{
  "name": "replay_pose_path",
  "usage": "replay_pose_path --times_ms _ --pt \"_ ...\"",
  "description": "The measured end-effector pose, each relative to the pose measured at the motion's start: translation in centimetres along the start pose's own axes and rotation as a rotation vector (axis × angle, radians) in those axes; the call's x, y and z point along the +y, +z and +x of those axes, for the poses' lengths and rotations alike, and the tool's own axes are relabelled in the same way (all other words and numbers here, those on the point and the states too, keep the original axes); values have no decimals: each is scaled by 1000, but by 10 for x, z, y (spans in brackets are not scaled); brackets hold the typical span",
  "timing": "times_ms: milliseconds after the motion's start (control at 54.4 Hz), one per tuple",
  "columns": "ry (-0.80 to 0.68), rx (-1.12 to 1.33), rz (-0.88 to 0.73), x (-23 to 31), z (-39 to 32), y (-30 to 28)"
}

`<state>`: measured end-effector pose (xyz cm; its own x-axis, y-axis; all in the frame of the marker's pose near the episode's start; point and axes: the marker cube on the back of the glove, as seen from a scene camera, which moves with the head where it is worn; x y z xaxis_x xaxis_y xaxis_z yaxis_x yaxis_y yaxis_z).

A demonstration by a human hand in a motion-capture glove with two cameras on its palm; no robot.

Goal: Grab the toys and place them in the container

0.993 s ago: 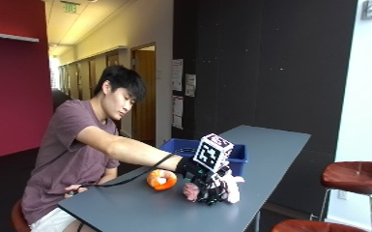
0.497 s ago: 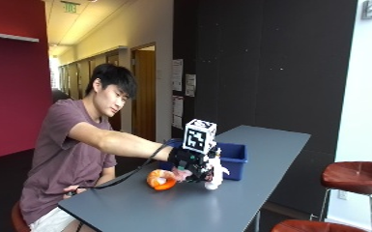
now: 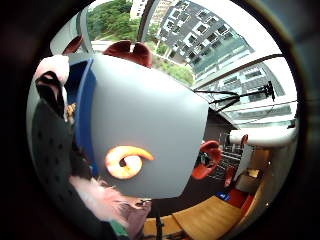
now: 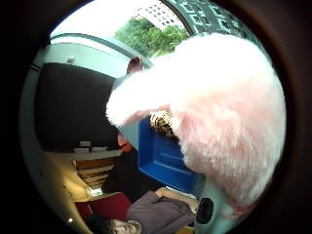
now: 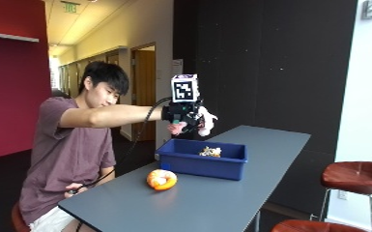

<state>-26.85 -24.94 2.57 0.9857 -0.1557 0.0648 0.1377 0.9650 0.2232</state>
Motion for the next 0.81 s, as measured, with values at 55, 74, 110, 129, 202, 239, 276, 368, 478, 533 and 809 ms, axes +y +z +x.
replay_pose_path --times_ms 55,74,110,129,202,239,276,368,478,533,809 --pt "-46 15 -6 8 -19 0" --pt "-65 31 -8 10 -26 2" --pt "-131 91 -15 16 -37 7" --pt "-173 133 -19 19 -40 10" --pt "-202 94 -38 26 -73 24" --pt "-187 23 -52 29 -91 30" --pt "-193 -13 -70 31 -102 36" --pt "-222 6 -197 37 -122 60" --pt "-241 143 -474 48 -135 92" --pt "-235 199 -611 53 -132 100" --pt "-164 283 -512 55 -84 61"
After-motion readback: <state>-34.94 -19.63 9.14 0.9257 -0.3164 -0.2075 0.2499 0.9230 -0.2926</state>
